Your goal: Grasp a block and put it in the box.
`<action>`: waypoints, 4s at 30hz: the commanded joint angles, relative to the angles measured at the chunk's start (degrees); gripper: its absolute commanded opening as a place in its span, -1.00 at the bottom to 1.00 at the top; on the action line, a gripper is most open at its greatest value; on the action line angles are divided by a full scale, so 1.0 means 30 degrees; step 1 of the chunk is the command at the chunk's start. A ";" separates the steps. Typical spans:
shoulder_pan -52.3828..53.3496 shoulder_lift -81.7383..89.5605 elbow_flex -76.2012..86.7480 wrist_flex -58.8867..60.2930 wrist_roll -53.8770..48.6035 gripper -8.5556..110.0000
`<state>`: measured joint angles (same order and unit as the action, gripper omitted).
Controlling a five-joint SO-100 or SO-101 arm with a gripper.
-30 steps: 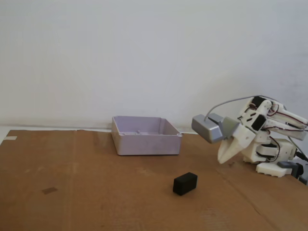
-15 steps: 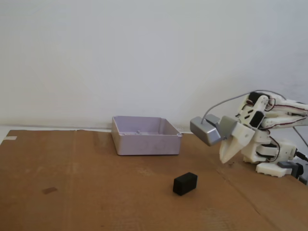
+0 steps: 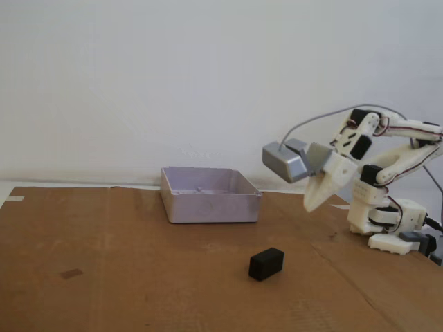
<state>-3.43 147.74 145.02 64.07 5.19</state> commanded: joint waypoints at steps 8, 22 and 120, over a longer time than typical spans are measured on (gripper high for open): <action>-0.0908 -0.4365 -0.7471 -0.0703 -0.0176 -0.86; -0.2578 -0.9492 -1.2217 -0.0703 -0.0146 -0.86; -0.6797 -2.0918 -2.0186 -0.1377 -0.0176 -0.25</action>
<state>-22.76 84.11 90.79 61.79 5.19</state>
